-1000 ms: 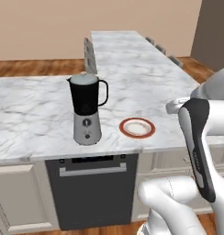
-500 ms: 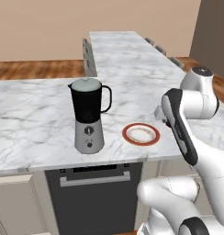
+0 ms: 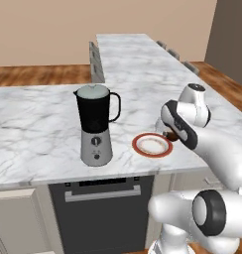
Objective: Pick the two oranges from the fridge and place them on the plate next to the blender to make a fruit smoothie.
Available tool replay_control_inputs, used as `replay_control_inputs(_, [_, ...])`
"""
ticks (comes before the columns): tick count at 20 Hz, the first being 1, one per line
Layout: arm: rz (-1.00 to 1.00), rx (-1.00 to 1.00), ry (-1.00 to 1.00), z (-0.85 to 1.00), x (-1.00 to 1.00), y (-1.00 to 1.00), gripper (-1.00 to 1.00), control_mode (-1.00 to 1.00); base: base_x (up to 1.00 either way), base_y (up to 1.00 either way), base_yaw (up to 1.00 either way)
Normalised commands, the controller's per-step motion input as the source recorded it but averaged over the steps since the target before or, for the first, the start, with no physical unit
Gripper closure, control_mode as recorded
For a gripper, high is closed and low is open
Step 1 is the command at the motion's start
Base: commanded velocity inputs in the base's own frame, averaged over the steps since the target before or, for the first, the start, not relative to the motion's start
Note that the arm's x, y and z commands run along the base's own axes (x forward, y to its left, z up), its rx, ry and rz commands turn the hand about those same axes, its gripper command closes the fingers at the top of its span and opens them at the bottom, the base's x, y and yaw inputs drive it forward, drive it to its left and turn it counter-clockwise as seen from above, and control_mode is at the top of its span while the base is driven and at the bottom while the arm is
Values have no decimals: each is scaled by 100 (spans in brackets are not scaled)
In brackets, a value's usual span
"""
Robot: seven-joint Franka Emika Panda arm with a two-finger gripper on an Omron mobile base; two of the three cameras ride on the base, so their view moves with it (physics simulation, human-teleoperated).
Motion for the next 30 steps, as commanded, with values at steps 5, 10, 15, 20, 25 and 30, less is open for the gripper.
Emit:
replay_control_inputs(5, [0,-13,0,-69,93,0,100,-100,0,0,0])
replay_control_inputs(10, [0,-11,0,-67,100,0,100,-100,0,0,0])
replay_control_inputs(15, [0,-7,0,-46,92,0,-100,-100,0,0,0])
replay_control_inputs(20, [0,0,-1,-3,14,0,-100,-100,0,0,0])
replay_control_inputs(25, [0,0,0,28,-5,4,-100,-100,0,0,0])
replay_control_inputs(30, [0,0,1,78,-49,7,-100,-100,0,0,0])
